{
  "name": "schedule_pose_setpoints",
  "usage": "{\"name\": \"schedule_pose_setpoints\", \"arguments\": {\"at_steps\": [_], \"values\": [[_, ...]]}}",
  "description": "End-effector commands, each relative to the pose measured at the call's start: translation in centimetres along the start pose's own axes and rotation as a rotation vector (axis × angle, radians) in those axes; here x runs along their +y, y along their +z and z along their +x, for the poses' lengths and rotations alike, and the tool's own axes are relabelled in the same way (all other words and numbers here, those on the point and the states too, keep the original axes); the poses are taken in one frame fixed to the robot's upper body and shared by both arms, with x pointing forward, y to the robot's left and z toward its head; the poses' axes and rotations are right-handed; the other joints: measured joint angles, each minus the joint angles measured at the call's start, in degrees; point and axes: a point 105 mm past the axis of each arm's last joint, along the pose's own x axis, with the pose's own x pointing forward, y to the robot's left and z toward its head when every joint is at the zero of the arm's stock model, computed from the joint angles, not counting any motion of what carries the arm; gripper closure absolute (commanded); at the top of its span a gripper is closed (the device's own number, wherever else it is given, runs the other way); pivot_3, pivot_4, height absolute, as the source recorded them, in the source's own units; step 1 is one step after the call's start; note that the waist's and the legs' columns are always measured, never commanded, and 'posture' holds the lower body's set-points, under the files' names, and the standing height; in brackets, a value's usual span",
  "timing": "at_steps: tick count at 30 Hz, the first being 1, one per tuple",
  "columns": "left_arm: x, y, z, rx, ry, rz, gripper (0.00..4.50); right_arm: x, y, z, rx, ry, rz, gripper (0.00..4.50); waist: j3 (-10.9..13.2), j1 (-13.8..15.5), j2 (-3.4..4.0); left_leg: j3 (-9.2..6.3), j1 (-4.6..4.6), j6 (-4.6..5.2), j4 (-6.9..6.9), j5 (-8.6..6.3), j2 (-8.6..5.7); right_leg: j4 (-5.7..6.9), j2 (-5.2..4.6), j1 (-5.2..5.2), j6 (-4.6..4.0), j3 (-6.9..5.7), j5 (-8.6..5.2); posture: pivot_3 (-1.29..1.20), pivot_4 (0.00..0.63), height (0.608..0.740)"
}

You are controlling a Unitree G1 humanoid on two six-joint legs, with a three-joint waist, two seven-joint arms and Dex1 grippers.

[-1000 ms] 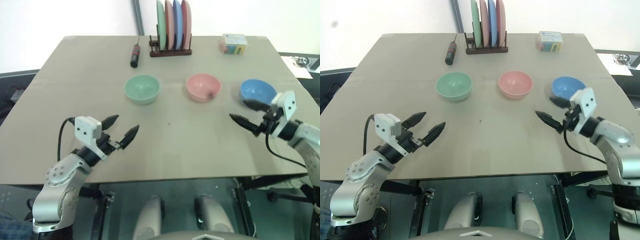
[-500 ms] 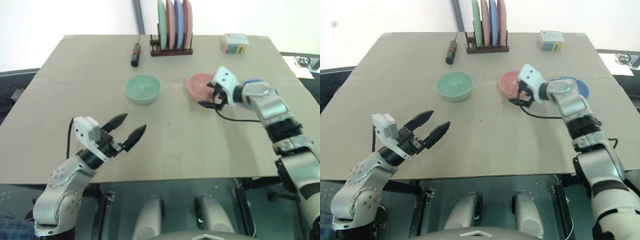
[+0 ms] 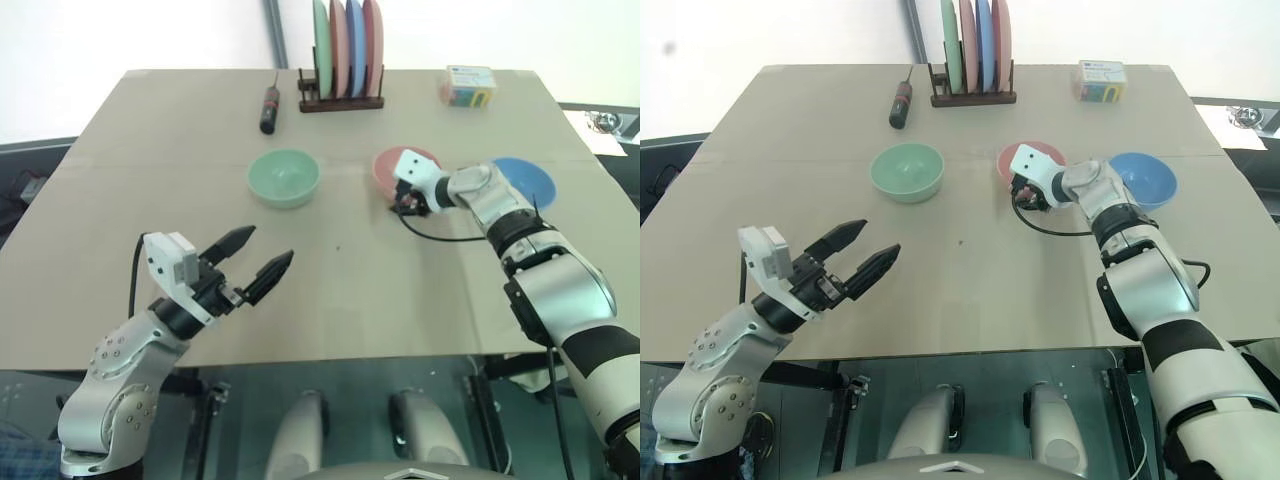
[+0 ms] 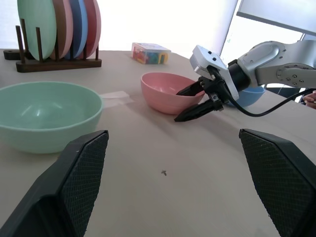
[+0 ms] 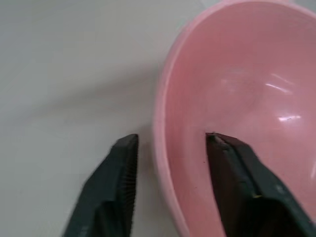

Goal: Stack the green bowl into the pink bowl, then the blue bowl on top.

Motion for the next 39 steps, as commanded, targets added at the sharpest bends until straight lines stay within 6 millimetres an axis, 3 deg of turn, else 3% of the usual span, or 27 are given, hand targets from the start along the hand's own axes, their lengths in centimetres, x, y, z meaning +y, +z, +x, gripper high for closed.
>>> {"name": "schedule_pose_setpoints", "arguments": {"at_steps": [1, 2, 3, 11, 23, 28, 29, 33, 37, 39], "values": [[-0.6, 1.2, -0.1, -0.032, -0.016, 0.05, 0.0, -0.9, 1.9, -0.5, -0.043, -0.021, -0.049, 3.95, 0.0, -0.03, 0.0, 0.0, 0.01, 0.0, 0.0, 0.0, 0.0, 0.0, 0.0, 0.0, 0.0, 0.01, 0.0, 0.0, 0.15, 0.74], [-0.6, 1.2, -0.2, -0.031, -0.016, 0.05, 0.0, -0.9, 1.9, -0.5, -0.043, -0.02, -0.05, 4.39, 0.0, -0.05, 0.0, 0.0, 0.01, 0.0, 0.0, 0.0, 0.0, 0.01, 0.0, 0.0, 0.0, 0.01, 0.0, 0.0, 0.15, 0.74], [-0.5, 1.2, -0.2, -0.03, -0.016, 0.051, 0.0, -0.9, 2.0, -0.5, -0.044, -0.02, -0.054, 4.45, 0.0, -0.07, 0.0, 0.01, 0.03, 0.0, 0.0, 0.0, 0.0, 0.02, 0.0, 0.0, 0.0, 0.02, 0.0, 0.0, 0.15, 0.74], [0.1, 0.8, 0.0, 0.002, -0.012, 0.066, 0.0, 0.6, 2.9, -1.8, -0.099, 0.125, -0.247, 4.45, 0.03, 0.0, 0.05, 0.01, -0.02, 0.0, -0.01, 0.0, 0.0, 0.0, 0.01, -0.03, 0.0, 0.02, 0.0, 0.0, 0.15, 0.74], [0.1, 0.4, 0.4, 0.017, -0.04, 0.065, 0.0, 9.8, 4.4, -6.2, -0.162, 0.321, -0.525, 4.45, 0.02, 0.14, 0.04, -0.05, 0.03, 0.0, -0.09, 0.0, 0.01, 0.04, 0.01, -0.04, 0.01, -0.05, -0.01, 0.0, 0.15, 0.74], [0.2, 0.3, 0.6, 0.034, -0.061, 0.079, 0.0, 10.9, 3.8, -6.2, -0.135, 0.32, -0.536, 4.45, 0.02, 0.15, 0.03, -0.06, 0.05, -0.01, -0.04, 0.0, 0.02, 0.06, 0.02, -0.02, 0.01, -0.06, -0.02, 0.0, 0.15, 0.74], [0.2, 0.3, 0.7, 0.035, -0.066, 0.08, 0.0, 10.7, 3.7, -6.2, -0.13, 0.31, -0.542, 3.71, 0.02, 0.17, 0.03, -0.05, 0.04, -0.01, -0.01, 0.0, 0.02, 0.06, 0.01, -0.02, 0.01, -0.06, -0.02, 0.0, 0.15, 0.74], [0.3, 0.3, 1.1, 0.041, -0.089, 0.08, 0.0, 10.3, 3.9, -6.6, -0.14, 0.297, -0.525, 2.03, 0.01, 0.22, 0.02, -0.06, 0.0, -0.01, 0.0, 0.0, 0.02, 0.03, 0.01, -0.02, 0.0, -0.07, -0.02, 0.0, 0.15, 0.74], [1.1, 0.0, 1.7, 0.07, -0.077, 0.099, 0.0, 9.6, 4.1, -8.2, -0.156, 0.292, -0.441, 0.38, 0.01, 0.27, 0.02, -0.07, 0.0, -0.01, 0.0, 0.0, 0.02, 0.03, 0.01, -0.02, 0.01, -0.07, -0.02, 0.0, 0.15, 0.74], [1.6, -0.1, 2.0, 0.092, -0.062, 0.125, 0.0, 9.6, 4.2, -9.0, -0.171, 0.305, -0.375, 0.09, 0.01, 0.34, 0.02, -0.08, 0.0, 0.0, 0.0, 0.0, 0.02, 0.03, 0.01, 0.0, 0.01, -0.09, -0.02, 0.0, 0.15, 0.74]]}}
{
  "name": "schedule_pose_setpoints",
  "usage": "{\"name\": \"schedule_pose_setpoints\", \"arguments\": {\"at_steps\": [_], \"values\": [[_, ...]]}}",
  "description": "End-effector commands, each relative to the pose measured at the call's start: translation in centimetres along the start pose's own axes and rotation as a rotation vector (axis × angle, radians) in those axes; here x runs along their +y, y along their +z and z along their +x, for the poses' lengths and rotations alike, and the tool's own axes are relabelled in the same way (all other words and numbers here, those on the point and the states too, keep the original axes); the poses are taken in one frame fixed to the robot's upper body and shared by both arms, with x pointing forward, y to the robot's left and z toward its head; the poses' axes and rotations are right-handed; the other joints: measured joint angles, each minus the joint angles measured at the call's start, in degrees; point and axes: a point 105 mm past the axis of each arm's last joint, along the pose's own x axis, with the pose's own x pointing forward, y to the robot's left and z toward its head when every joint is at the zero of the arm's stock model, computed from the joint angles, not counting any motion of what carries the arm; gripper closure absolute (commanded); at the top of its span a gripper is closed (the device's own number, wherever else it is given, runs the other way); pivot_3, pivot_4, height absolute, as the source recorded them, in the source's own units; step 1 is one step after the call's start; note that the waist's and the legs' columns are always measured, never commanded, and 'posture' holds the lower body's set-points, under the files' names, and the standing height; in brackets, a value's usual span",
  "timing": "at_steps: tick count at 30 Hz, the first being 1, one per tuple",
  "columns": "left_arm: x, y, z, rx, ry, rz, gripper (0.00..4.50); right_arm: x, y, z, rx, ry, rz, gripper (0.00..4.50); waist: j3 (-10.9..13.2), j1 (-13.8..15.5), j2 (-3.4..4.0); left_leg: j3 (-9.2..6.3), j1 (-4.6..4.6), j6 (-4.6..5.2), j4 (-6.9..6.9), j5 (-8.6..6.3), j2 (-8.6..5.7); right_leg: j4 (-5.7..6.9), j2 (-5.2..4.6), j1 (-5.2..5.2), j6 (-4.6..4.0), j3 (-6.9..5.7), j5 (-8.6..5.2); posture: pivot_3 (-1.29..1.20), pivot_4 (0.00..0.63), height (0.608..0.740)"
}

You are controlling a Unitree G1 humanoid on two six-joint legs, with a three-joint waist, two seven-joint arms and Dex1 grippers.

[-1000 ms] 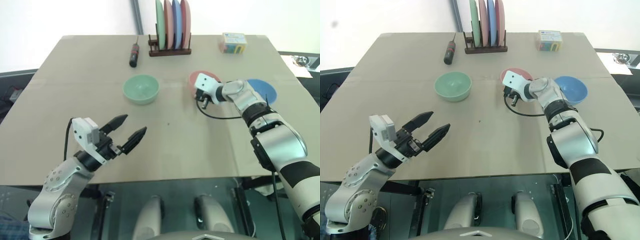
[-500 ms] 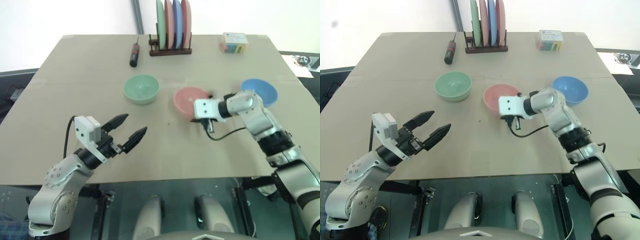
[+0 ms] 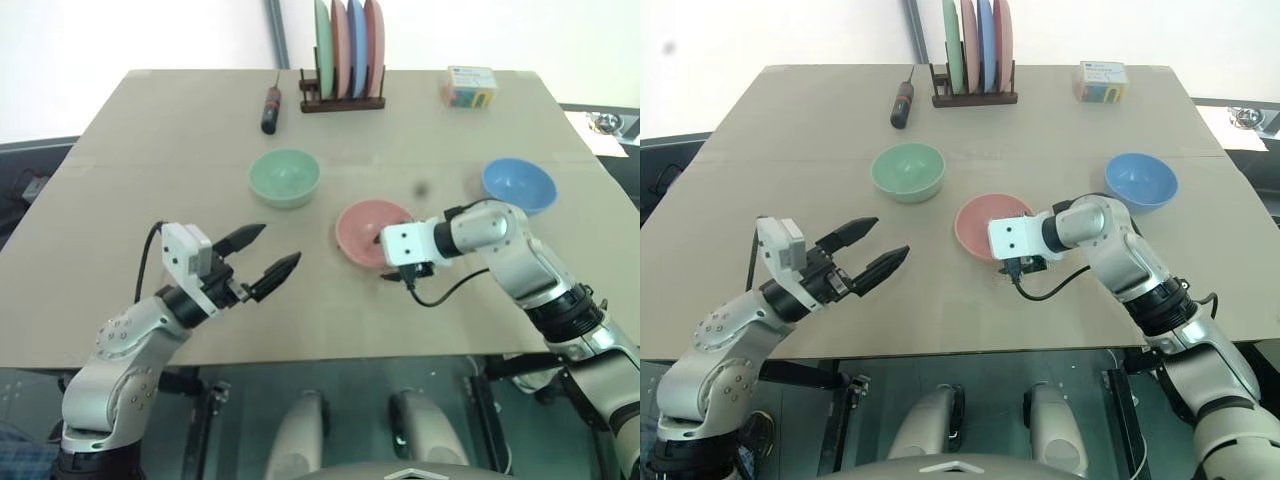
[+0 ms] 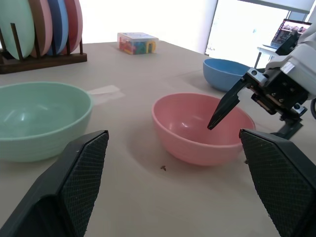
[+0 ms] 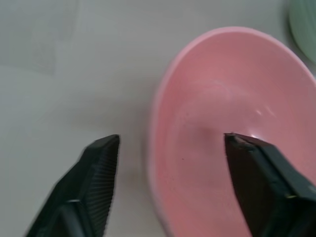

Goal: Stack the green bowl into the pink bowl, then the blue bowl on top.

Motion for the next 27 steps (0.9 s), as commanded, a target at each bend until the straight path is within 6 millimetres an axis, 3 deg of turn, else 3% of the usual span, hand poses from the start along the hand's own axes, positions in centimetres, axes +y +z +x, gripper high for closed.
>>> {"name": "schedule_pose_setpoints", "arguments": {"at_steps": [1, 6, 13, 17, 22, 27], "values": [[1.3, 0.0, 0.8, 0.052, 0.044, 0.086, 0.0, -0.7, 1.5, -3.2, -0.105, -0.051, 0.14, 0.09, 0.0, 0.14, 0.0, 0.0, -0.01, 0.0, 0.0, 0.0, 0.0, -0.01, 0.0, 0.0, 0.0, 0.0, 0.0, 0.0, 0.15, 0.74], [3.9, 1.0, 3.0, 0.11, 0.129, 0.184, 0.0, -2.2, 1.5, -8.1, -0.299, -0.21, 0.463, 0.09, 0.0, 0.59, -0.02, -0.14, -0.04, 0.0, 0.07, 0.0, -0.01, 0.0, 0.0, 0.06, 0.01, -0.14, 0.01, 0.0, 0.15, 0.74], [6.6, 2.3, 6.6, 0.173, 0.103, 0.301, 0.0, -2.2, -0.3, -13.8, -0.468, -0.44, 0.663, 0.09, 0.01, 1.36, -0.02, -0.11, -0.07, 0.01, 0.06, 0.0, -0.03, -0.06, 0.0, 0.09, 0.02, -0.14, 0.01, 0.0, 0.15, 0.74], [8.5, 1.2, 8.4, 0.279, 0.096, 0.386, 0.0, -1.8, -1.0, -15.5, -0.479, -0.53, 0.697, 0.09, 0.01, 1.29, -0.02, -0.05, -0.05, 0.01, 0.06, 0.0, -0.05, -0.04, -0.01, 0.09, 0.03, -0.09, 0.01, 0.0, 0.15, 0.74], [9.6, -1.0, 11.0, 0.381, 0.012, 0.477, 0.0, -0.9, 1.6, -17.6, -0.665, -0.51, 0.693, 0.09, 0.02, 1.24, 0.0, -0.03, -0.07, 0.01, 0.03, 0.0, -0.05, -0.04, 0.0, 0.05, 0.04, -0.06, 0.01, 0.0, 0.15, 0.74], [9.8, -2.7, 12.4, 0.45, -0.073, 0.522, 0.0, -0.2, 2.1, -18.4, -0.703, -0.528, 0.7, 0.09, 0.03, 1.29, -0.03, -0.06, -0.14, 0.02, 0.03, 0.0, -0.05, -0.1, 0.0, 0.06, 0.04, -0.09, 0.01, 0.0, 0.15, 0.74]]}}
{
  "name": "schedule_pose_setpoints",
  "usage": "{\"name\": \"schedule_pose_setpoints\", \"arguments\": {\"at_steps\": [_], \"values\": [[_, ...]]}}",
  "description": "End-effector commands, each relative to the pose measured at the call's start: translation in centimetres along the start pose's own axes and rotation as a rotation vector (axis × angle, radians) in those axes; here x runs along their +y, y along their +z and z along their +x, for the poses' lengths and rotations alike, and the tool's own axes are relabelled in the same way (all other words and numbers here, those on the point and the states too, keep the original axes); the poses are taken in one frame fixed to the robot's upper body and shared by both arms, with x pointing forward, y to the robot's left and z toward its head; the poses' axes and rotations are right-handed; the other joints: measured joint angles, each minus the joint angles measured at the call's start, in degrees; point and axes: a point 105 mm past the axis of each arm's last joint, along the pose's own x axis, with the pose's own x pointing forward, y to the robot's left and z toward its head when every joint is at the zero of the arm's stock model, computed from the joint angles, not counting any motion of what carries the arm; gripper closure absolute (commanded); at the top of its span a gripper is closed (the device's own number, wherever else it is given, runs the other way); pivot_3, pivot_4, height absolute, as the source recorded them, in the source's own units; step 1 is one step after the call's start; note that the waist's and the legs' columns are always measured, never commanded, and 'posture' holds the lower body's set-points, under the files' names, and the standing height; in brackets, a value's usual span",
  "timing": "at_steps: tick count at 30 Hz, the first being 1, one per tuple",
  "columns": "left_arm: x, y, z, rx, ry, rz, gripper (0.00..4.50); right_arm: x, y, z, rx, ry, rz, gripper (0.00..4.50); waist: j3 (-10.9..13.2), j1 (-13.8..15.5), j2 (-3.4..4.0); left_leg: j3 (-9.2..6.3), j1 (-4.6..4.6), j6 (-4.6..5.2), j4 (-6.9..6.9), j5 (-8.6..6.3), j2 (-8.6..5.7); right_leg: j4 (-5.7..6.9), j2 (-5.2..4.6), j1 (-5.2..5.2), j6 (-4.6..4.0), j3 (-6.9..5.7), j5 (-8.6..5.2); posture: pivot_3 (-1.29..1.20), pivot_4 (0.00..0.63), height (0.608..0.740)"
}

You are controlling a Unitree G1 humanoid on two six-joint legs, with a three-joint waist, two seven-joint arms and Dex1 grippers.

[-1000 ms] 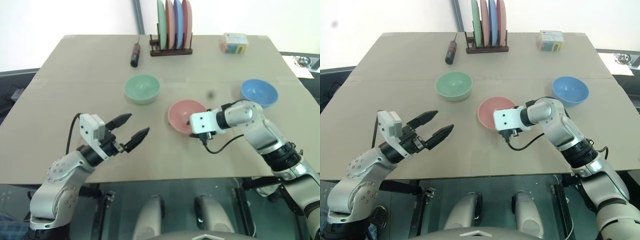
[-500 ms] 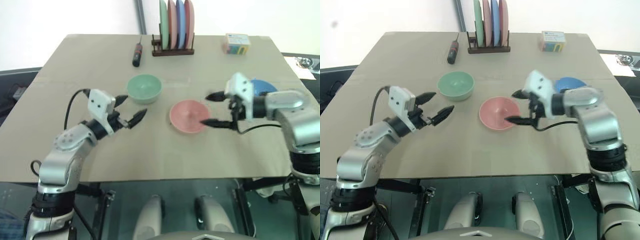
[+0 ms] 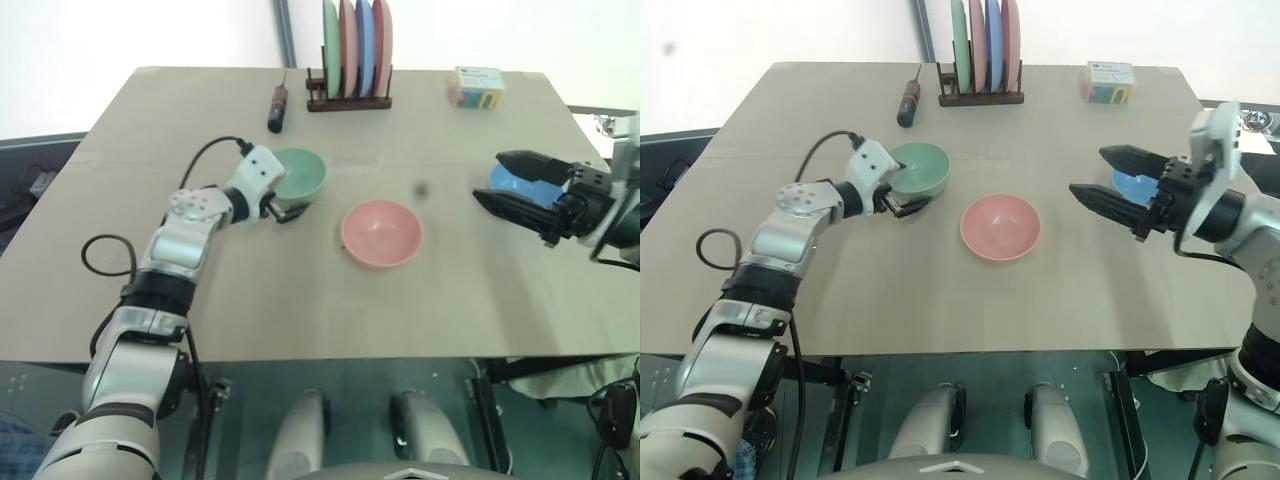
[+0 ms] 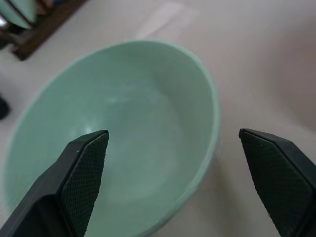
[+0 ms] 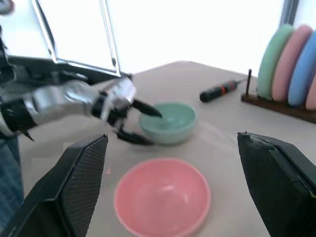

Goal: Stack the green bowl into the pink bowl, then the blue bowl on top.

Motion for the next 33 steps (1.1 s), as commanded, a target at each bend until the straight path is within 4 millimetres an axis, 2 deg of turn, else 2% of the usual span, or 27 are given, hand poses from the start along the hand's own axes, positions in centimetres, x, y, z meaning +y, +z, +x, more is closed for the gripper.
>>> {"name": "schedule_pose_setpoints", "arguments": {"at_steps": [1, 4, 5, 7, 9, 15, 20, 23, 26, 29, 33], "values": [[0.4, 0.3, 0.5, 0.012, -0.026, 0.094, 0.0, 0.6, 0.7, -0.8, -0.026, -0.014, -0.028, 0.09, 0.0, 0.02, 0.0, 0.01, 0.0, 0.0, 0.0, 0.0, 0.0, 0.0, 0.0, 0.0, 0.0, 0.01, 0.0, 0.0, 0.15, 0.74], [0.2, 0.0, 1.2, 0.034, -0.058, 0.132, 0.0, 0.5, 0.4, -1.4, -0.05, -0.036, -0.018, 0.09, 0.0, 0.03, -0.01, 0.0, -0.01, 0.0, 0.0, 0.0, 0.0, 0.0, 0.0, -0.01, 0.01, 0.01, 0.0, 0.0, 0.15, 0.74], [0.3, 0.0, 1.3, 0.037, -0.057, 0.137, 0.54, 0.4, 0.2, -1.9, -0.056, -0.045, -0.014, 0.0, 0.0, 0.04, -0.01, -0.01, -0.02, 0.0, 0.0, 0.0, -0.01, 0.0, 0.0, -0.01, 0.01, 0.0, 0.0, 0.0, 0.15, 0.74], [0.4, 0.0, 1.4, 0.037, -0.062, 0.151, 1.08, 0.7, -0.9, -3.0, -0.015, -0.05, 0.003, 0.0, -0.02, 0.26, -0.05, -0.01, -0.02, 0.0, 0.01, 0.0, -0.01, 0.01, 0.0, -0.01, 0.01, 0.0, 0.0, 0.0, 0.15, 0.74], [0.4, -0.1, 1.5, 0.032, -0.067, 0.154, 1.98, 0.9, -1.6, -3.8, 0.02, -0.062, 0.015, 0.0, -0.01, 0.17, -0.05, -0.06, -0.06, 0.0, 0.02, 0.0, -0.02, -0.02, -0.01, 0.01, 0.03, -0.04, -0.01, 0.0, 0.15, 0.74], [0.1, -0.6, 1.2, 0.028, -0.088, 0.167, 4.43, 0.9, -1.7, -4.8, 0.043, -0.082, 0.004, 0.0, -0.03, -0.06, -0.05, -0.02, 0.05, 0.01, 0.07, 0.0, -0.02, 0.11, -0.03, 0.03, 0.05, 0.0, -0.01, 0.0, 0.15, 0.74], [0.4, -0.7, 0.7, 0.023, -0.082, 0.176, 4.43, 0.9, -1.2, -4.6, 0.039, -0.064, -0.008, 0.0, -0.05, -0.02, -0.02, -0.01, 0.1, 0.01, 0.16, 0.0, -0.02, 0.17, -0.02, 0.09, 0.23, 0.02, -0.12, 0.0, 0.15, 0.74], [0.6, 0.6, 0.4, -0.019, -0.085, 0.212, 4.43, 0.8, -1.1, -4.5, 0.039, -0.059, -0.013, 0.0, -0.04, -0.04, -0.02, 0.0, 0.07, 0.01, 0.18, 0.0, -0.02, 0.15, -0.02, 0.09, 0.21, 0.02, -0.11, 0.0, 0.15, 0.74], [0.4, 4.1, 0.0, -0.145, -0.109, 0.295, 4.43, 0.9, -1.0, -4.3, 0.034, -0.043, -0.013, 0.0, -0.02, -0.01, -0.04, -0.02, 0.05, 0.01, 0.18, 0.0, -0.02, 0.15, -0.02, 0.08, 0.14, 0.01, -0.07, 0.0, 0.15, 0.74], [-1.1, 7.9, -1.1, -0.271, -0.199, 0.397, 4.43, 1.4, -0.9, -4.1, 0.032, -0.008, -0.015, 0.0, -0.01, 0.12, -0.06, -0.03, -0.05, 0.01, 0.2, 0.0, -0.01, 0.13, -0.03, 0.03, 0.04, 0.01, -0.01, 0.0, 0.15, 0.74], [-3.6, 11.0, -2.8, -0.361, -0.333, 0.494, 4.43, 2.5, -0.8, -4.1, 0.013, 0.054, -0.053, 0.0, 0.0, 0.13, -0.06, -0.06, -0.12, 0.01, 0.22, 0.0, -0.01, 0.06, -0.03, 0.02, 0.04, -0.03, -0.01, 0.0, 0.15, 0.74]]}}
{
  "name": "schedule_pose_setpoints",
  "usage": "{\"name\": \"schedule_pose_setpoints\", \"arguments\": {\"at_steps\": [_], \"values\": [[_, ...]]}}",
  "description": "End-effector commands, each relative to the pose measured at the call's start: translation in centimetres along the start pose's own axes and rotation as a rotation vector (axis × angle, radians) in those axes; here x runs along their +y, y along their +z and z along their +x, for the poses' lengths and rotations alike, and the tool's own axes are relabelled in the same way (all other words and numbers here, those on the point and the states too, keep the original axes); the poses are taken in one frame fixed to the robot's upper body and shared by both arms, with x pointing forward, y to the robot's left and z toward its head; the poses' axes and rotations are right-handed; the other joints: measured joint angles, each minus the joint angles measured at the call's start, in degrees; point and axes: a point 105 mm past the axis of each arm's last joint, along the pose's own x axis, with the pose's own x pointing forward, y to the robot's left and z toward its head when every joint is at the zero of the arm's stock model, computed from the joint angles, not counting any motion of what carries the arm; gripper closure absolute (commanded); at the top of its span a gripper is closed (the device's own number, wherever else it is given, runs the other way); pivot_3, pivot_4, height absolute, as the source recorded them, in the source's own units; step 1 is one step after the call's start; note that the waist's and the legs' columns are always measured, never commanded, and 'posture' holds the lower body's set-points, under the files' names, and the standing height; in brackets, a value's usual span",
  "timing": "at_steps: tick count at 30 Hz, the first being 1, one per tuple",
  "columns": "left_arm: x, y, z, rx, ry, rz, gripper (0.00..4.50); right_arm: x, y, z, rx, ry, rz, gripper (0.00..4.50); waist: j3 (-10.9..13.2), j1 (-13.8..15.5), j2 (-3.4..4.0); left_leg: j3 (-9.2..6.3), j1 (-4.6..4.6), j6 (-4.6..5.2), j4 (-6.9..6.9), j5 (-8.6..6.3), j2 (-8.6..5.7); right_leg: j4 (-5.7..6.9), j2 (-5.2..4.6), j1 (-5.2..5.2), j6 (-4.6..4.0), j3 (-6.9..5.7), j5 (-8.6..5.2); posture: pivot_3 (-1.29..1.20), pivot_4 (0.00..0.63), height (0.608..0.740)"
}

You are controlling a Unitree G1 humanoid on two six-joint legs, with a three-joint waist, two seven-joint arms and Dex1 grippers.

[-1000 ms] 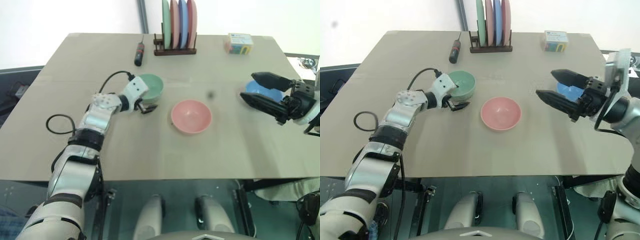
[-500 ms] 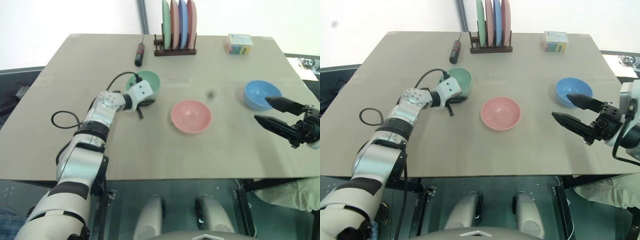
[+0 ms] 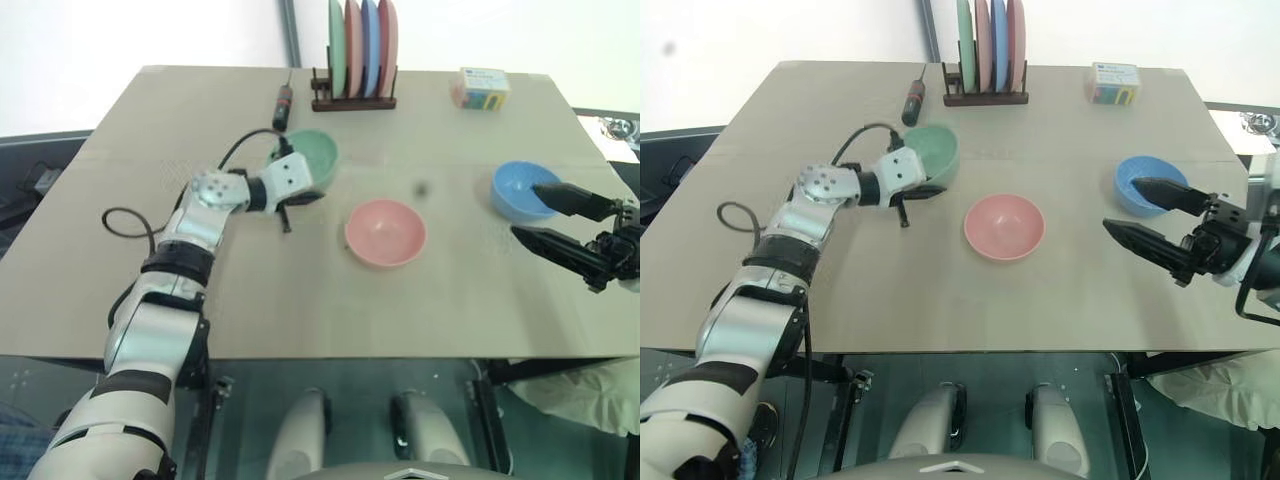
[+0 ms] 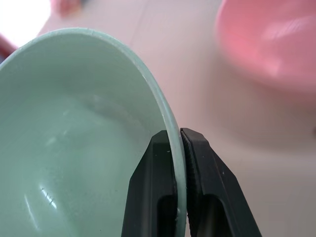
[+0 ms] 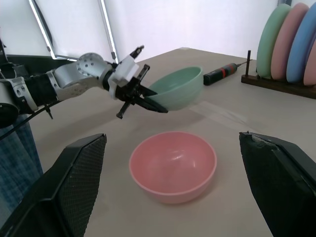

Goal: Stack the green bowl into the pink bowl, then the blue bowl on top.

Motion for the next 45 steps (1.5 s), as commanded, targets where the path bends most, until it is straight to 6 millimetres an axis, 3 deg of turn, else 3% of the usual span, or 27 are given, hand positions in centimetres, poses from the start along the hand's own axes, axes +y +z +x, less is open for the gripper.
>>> {"name": "schedule_pose_setpoints", "arguments": {"at_steps": [1, 9, 10, 11, 12, 14, 17, 22, 29, 31, 36, 45], "values": [[-0.5, 4.1, -0.8, -0.104, -0.083, 0.088, 4.43, 1.2, 1.0, -0.1, -0.027, 0.055, -0.093, 0.0, -0.01, -0.11, 0.02, 0.01, 0.01, 0.0, 0.0, 0.0, 0.0, 0.0, 0.0, 0.0, 0.0, 0.01, 0.0, 0.0, 0.15, 0.74], [-4.1, 7.2, -0.9, -0.185, -0.301, 0.111, 4.43, 0.6, -0.2, -0.6, 0.032, 0.0, -0.14, 0.0, -0.01, -0.27, 0.02, 0.06, 0.16, 0.0, 0.07, 0.0, 0.03, 0.15, 0.04, 0.05, 0.19, 0.06, -0.12, 0.0, 0.15, 0.74], [-4.6, 7.4, -0.8, -0.201, -0.322, 0.119, 4.09, 0.7, -0.2, -0.6, 0.03, -0.004, -0.14, 0.0, -0.01, -0.25, 0.02, 0.06, 0.16, 0.0, 0.1, 0.0, 0.03, 0.14, 0.04, 0.07, 0.19, 0.06, -0.12, 0.0, 0.15, 0.74], [-4.9, 7.6, -0.6, -0.216, -0.336, 0.126, 4.09, 0.8, -0.2, -0.7, 0.029, -0.007, -0.14, 0.0, -0.01, -0.24, 0.02, 0.06, 0.16, 0.0, 0.1, 0.0, 0.03, 0.14, 0.04, 0.08, 0.19, 0.06, -0.12, 0.0, 0.15, 0.74], [-5.2, 7.7, -0.5, -0.226, -0.344, 0.13, 3.57, 0.8, -0.2, -0.7, 0.026, -0.01, -0.14, 0.0, -0.01, -0.19, 0.02, 0.06, 0.15, 0.0, 0.11, 0.0, 0.03, 0.14, 0.04, 0.08, 0.19, 0.06, -0.12, 0.0, 0.15, 0.74], [-5.0, 8.0, -0.3, -0.253, -0.326, 0.137, 3.19, 0.8, -0.2, -0.8, 0.025, -0.014, -0.141, 0.0, -0.01, -0.15, 0.01, 0.05, 0.14, 0.0, 0.13, 0.0, 0.03, 0.13, 0.04, 0.08, 0.19, 0.06, -0.12, 0.0, 0.15, 0.74], [-4.2, 8.4, 0.1, -0.295, -0.255, 0.136, 1.93, 0.9, -0.3, -0.8, 0.028, -0.017, -0.142, 0.0, -0.01, -0.12, 0.01, 0.05, 0.13, 0.01, 0.16, 0.0, 0.03, 0.13, 0.04, 0.09, 0.19, 0.06, -0.12, 0.0, 0.15, 0.74], [-2.3, 9.2, -0.6, -0.413, -0.088, 0.034, 0.26, 0.3, -0.8, -0.7, 0.057, -0.049, -0.139, 0.0, -0.01, -0.25, 0.01, 0.03, 0.11, 0.01, 0.19, 0.0, 0.03, 0.13, 0.04, 0.09, 0.2, 0.04, -0.12, 0.0, 0.15, 0.74], [-1.2, 7.0, -3.8, -0.409, 0.096, -0.229, 0.26, -5.4, -2.7, 0.4, 0.216, -0.276, -0.203, 0.0, -0.02, -1.35, 0.04, 0.12, 0.21, 0.01, 0.2, 0.0, 0.05, 0.19, 0.06, 0.1, 0.21, 0.16, -0.12, 0.0, 0.15, 0.74], [-1.2, 5.2, -5.3, -0.396, 0.168, -0.368, 0.26, -6.9, -3.9, 1.0, 0.301, -0.29, -0.223, 0.0, -0.01, -1.49, 0.07, 0.09, 0.2, 0.01, 0.21, 0.0, 0.05, 0.18, 0.06, 0.09, 0.2, 0.13, -0.12, 0.0, 0.15, 0.74], [-4.1, 1.3, -9.0, -0.313, 0.27, -0.546, 0.26, -12.1, -6.5, 2.5, 0.522, -0.378, -0.327, 0.0, 0.0, -2.3, 0.1, 0.26, 0.29, 0.01, 0.12, 0.0, 0.1, 0.17, 0.08, 0.03, 0.06, 0.29, -0.03, 0.0, 0.15, 0.74], [-7.2, 0.7, -12.5, -0.288, 0.374, -0.623, 0.26, -16.7, -9.4, 6.3, 0.645, -0.378, -0.34, 0.0, 0.04, -1.24, 0.04, 0.21, 0.15, 0.0, 0.11, 0.0, 0.07, 0.08, 0.04, -0.03, -0.03, 0.2, 0.01, 0.0, 0.15, 0.74]]}}
